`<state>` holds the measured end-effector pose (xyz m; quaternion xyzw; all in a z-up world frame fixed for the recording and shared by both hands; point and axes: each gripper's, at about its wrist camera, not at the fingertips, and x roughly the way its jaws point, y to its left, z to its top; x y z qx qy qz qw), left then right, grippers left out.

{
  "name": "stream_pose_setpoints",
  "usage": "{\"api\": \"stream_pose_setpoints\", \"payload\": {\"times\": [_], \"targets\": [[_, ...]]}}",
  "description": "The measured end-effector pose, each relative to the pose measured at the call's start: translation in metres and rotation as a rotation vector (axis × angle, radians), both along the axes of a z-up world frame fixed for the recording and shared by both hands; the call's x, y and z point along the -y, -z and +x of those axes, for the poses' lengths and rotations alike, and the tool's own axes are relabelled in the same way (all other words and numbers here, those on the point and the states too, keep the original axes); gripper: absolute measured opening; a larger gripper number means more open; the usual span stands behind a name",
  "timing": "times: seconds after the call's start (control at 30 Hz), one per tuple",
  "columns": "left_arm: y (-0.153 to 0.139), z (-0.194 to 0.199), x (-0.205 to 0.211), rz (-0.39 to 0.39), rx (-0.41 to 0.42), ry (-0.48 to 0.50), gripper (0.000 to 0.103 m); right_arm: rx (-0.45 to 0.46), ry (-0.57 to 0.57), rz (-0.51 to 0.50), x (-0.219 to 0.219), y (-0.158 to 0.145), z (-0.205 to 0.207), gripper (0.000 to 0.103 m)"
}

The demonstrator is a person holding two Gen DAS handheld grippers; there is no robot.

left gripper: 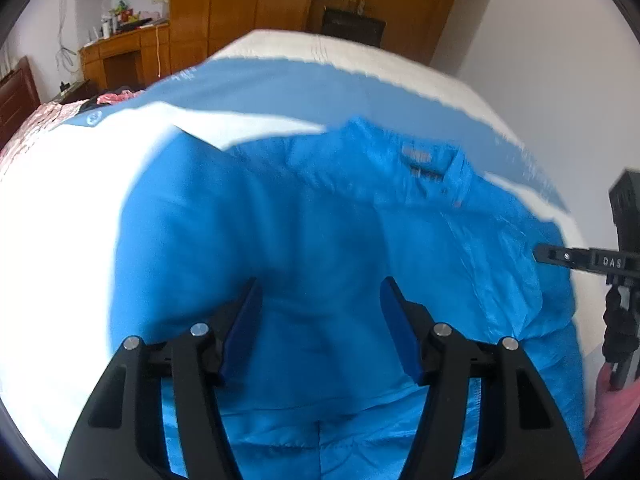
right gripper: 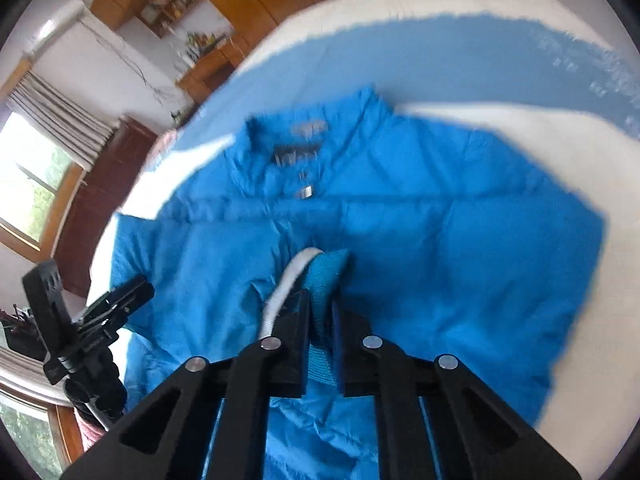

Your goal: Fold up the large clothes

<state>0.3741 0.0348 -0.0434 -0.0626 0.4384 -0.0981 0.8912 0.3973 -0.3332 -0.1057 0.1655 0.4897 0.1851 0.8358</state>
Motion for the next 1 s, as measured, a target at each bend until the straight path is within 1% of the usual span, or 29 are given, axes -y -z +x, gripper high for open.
{"api": "stream_pose_setpoints", "payload": {"times": [0.07, 0.13, 0.23, 0.3, 0.37, 0.4, 0.47, 0.53, 0.67, 0.77, 0.8, 0.83, 0.87, 0.93, 1.0], "targets": [[-0.011, -0.001, -0.008, 0.004, 0.026, -0.026, 0.061, 0.048, 0.037, -0.043, 0.016, -0.017, -0.013, 0.009], [-0.015, 0.002, -0.014, 0.013, 0.03, -0.048, 0.061, 0.06, 0.066, -0.059, 0.032, -0.025, -0.022, 0.009], [-0.011, 0.01, -0.019, 0.015, 0.006, -0.061, 0.06, 0.051, 0.09, -0.068, 0.047, -0.025, -0.033, 0.009], [-0.001, 0.018, -0.018, 0.035, -0.025, -0.07, 0.059, 0.037, 0.107, -0.1, 0.051, -0.017, -0.035, 0.009], [0.009, 0.024, -0.018, 0.045, -0.049, -0.072, 0.059, 0.01, 0.115, -0.1, 0.055, -0.007, -0.031, 0.009], [0.014, 0.026, -0.018, 0.055, -0.059, -0.074, 0.059, -0.015, 0.116, -0.097, 0.055, 0.004, -0.028, 0.009], [0.026, 0.031, -0.014, 0.102, -0.078, -0.062, 0.06, -0.059, 0.121, -0.114, 0.053, 0.023, -0.02, 0.009], [0.034, 0.031, -0.008, 0.152, -0.079, -0.045, 0.061, -0.072, 0.114, -0.115, 0.05, 0.037, -0.019, 0.01], [0.041, 0.03, -0.004, 0.177, -0.071, -0.041, 0.062, -0.072, 0.119, -0.129, 0.047, 0.042, -0.023, 0.01], [0.037, 0.031, -0.006, 0.169, -0.085, -0.055, 0.062, -0.068, 0.133, -0.132, 0.048, 0.036, -0.024, 0.012], [0.032, 0.03, -0.007, 0.173, -0.087, -0.059, 0.061, -0.057, 0.146, -0.126, 0.049, 0.029, -0.028, 0.018], [0.023, 0.027, -0.008, 0.182, -0.077, -0.07, 0.06, -0.035, 0.158, -0.134, 0.051, 0.021, -0.032, 0.019], [0.012, 0.022, -0.009, 0.182, -0.047, -0.076, 0.06, 0.02, 0.176, -0.166, 0.05, 0.005, -0.04, 0.019], [-0.01, 0.014, -0.003, 0.158, 0.017, -0.071, 0.06, 0.092, 0.194, -0.213, 0.043, -0.019, -0.047, 0.019], [-0.025, 0.01, 0.006, 0.116, 0.041, -0.043, 0.061, 0.116, 0.144, -0.193, 0.024, -0.034, -0.045, 0.019]]}}
